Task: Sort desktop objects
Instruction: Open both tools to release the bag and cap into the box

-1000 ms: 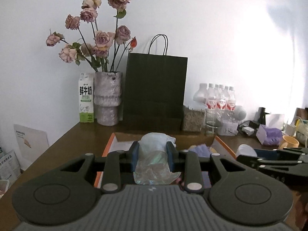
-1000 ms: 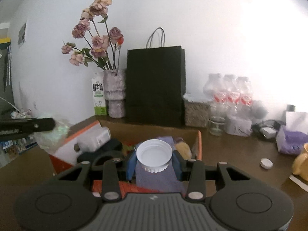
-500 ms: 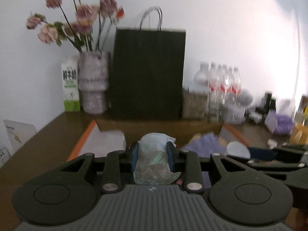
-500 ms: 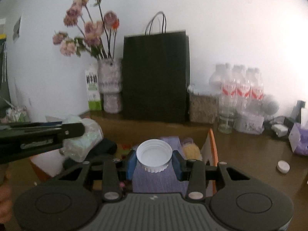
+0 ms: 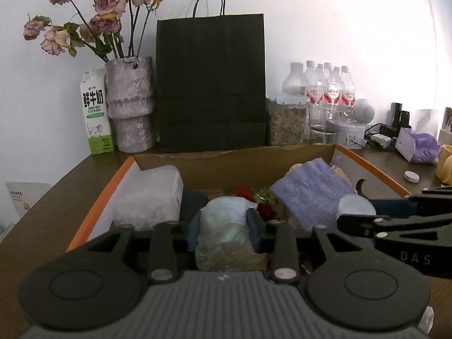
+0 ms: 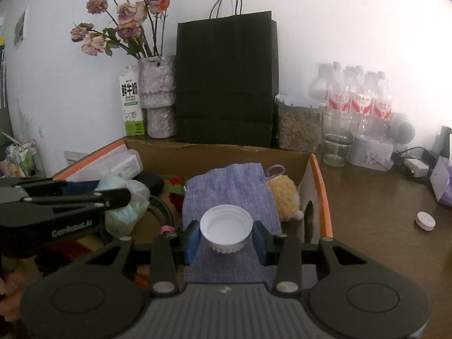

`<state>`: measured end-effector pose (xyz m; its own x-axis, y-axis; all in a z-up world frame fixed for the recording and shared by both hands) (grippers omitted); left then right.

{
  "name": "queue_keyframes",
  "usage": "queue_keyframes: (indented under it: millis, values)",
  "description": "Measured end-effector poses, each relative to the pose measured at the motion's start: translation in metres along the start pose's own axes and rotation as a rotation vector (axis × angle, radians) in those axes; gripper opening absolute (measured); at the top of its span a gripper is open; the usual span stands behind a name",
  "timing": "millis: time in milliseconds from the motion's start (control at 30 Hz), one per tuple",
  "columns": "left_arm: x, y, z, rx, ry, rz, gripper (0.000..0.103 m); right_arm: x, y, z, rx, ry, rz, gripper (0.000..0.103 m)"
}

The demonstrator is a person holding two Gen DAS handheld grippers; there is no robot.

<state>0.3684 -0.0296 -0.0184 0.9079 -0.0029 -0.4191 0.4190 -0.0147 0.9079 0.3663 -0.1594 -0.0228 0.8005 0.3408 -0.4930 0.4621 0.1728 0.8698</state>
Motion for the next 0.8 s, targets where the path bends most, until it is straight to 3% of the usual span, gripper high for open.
queue_keyframes:
  millis: [67,100,133,200,300,367,800]
  values:
    - [-0.003,0.0,-0.001,-0.001,0.012,0.007,0.058,-0.002,0.001,0.001,0.008,0.002,0.009,0.043]
    - [-0.005,0.001,-0.001,-0.002,0.015,0.013,0.063,-0.005,0.002,0.001,0.008,-0.001,0.017,0.051]
    - [-0.009,0.002,-0.002,-0.004,0.014,0.024,0.075,-0.009,0.003,0.001,0.007,-0.003,0.031,0.057]
    - [-0.015,0.004,-0.003,-0.002,0.011,0.045,0.087,-0.016,0.006,0.0,0.002,-0.007,0.064,0.083]
    - [-0.023,0.009,-0.006,-0.016,0.052,0.079,0.103,-0.026,0.01,-0.001,-0.009,-0.025,0.106,0.097]
    - [-0.026,0.011,-0.009,-0.031,0.049,0.09,0.103,-0.029,0.012,0.001,0.002,-0.027,0.113,0.103]
    - [-0.026,0.007,-0.013,-0.055,0.031,0.074,0.103,-0.031,0.011,0.0,-0.011,-0.056,0.086,0.103]
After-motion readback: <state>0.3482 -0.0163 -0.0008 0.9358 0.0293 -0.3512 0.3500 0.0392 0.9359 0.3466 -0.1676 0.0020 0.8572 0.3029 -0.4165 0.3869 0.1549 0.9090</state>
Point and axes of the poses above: each gripper's, at about its wrist camera, not at the fingertips, and x roughly the way its jaws point, z to its right, y to its top, the point moved 3 cm from there along x, roughly the way its jaws point, and after that the axes turned 2 degrees about -x, right-handed, at the moved point
